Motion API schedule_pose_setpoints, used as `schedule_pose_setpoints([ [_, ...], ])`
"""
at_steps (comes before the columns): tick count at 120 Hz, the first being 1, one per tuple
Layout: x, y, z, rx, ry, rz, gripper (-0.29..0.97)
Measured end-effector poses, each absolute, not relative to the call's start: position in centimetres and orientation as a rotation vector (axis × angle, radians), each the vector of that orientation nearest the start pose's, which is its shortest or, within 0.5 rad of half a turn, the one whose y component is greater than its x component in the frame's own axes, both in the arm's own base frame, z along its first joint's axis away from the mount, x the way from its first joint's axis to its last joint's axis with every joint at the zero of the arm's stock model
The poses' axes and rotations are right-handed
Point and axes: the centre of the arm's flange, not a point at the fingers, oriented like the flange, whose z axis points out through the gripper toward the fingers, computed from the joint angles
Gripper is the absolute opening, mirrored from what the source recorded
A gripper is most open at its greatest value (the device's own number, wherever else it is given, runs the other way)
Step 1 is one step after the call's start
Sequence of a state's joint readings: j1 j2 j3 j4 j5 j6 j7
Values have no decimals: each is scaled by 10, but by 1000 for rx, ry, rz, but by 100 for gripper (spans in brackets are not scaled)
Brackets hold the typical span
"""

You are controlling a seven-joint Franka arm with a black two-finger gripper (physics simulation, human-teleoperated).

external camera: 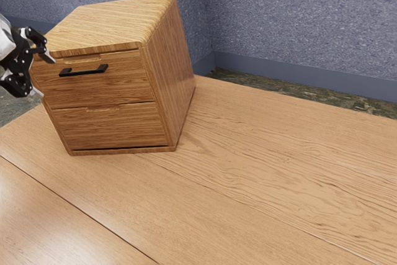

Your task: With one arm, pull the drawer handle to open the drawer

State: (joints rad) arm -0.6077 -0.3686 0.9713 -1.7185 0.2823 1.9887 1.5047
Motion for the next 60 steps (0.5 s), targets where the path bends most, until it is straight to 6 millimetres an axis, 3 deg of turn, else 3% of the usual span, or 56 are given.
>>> schedule_pose_setpoints([
  [60,460,294,686,-2242,1512,-425,60],
])
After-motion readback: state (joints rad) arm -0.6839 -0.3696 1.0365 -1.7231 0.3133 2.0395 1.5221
